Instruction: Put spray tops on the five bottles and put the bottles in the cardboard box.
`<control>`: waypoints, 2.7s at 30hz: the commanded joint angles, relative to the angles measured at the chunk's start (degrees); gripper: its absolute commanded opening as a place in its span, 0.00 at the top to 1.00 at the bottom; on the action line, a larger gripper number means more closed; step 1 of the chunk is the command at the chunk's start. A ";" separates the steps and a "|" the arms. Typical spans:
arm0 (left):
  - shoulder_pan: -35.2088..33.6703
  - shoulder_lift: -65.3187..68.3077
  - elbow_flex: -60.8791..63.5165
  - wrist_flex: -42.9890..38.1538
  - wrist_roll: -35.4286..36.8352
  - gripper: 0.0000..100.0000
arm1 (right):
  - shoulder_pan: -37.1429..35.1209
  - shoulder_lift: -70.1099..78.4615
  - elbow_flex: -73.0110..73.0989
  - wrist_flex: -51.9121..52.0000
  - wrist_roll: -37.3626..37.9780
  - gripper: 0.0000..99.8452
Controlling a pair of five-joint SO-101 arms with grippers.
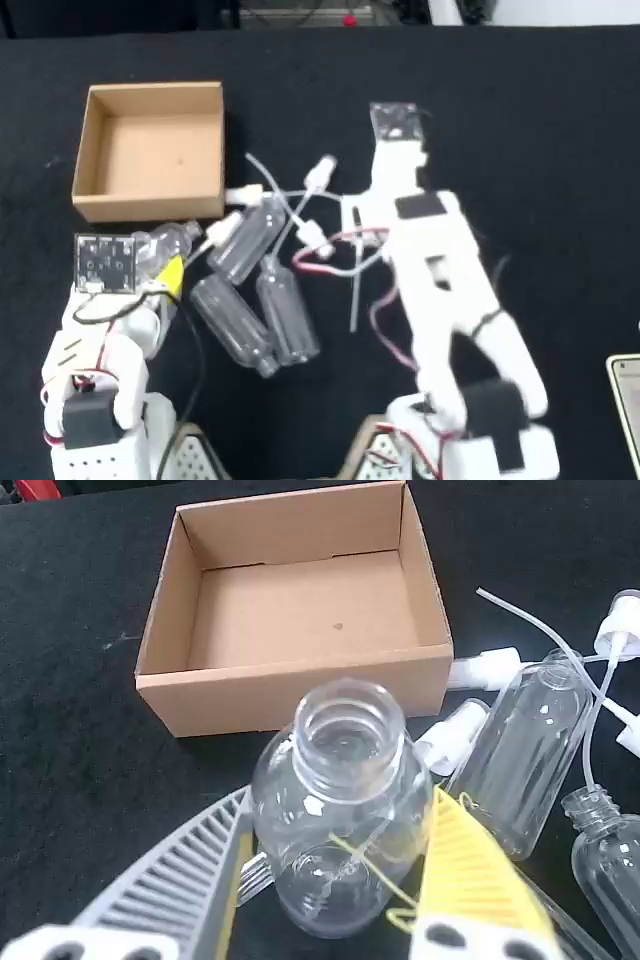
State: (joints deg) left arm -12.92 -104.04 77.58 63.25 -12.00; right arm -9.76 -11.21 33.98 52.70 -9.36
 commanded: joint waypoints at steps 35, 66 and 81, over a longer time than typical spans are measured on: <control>1.45 -0.53 -3.82 0.09 0.00 0.78 | 4.04 1.98 -24.57 23.91 -2.81 0.99; 40.22 -0.53 4.62 -9.41 0.00 0.78 | -16.44 -63.25 9.98 -18.81 -2.99 0.99; 40.22 -0.53 7.69 -13.01 4.75 0.78 | -17.05 -64.13 14.46 -25.41 -3.34 0.99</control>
State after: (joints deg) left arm 27.25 -104.66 84.97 51.56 -7.78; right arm -26.20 -73.80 50.59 28.00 -12.62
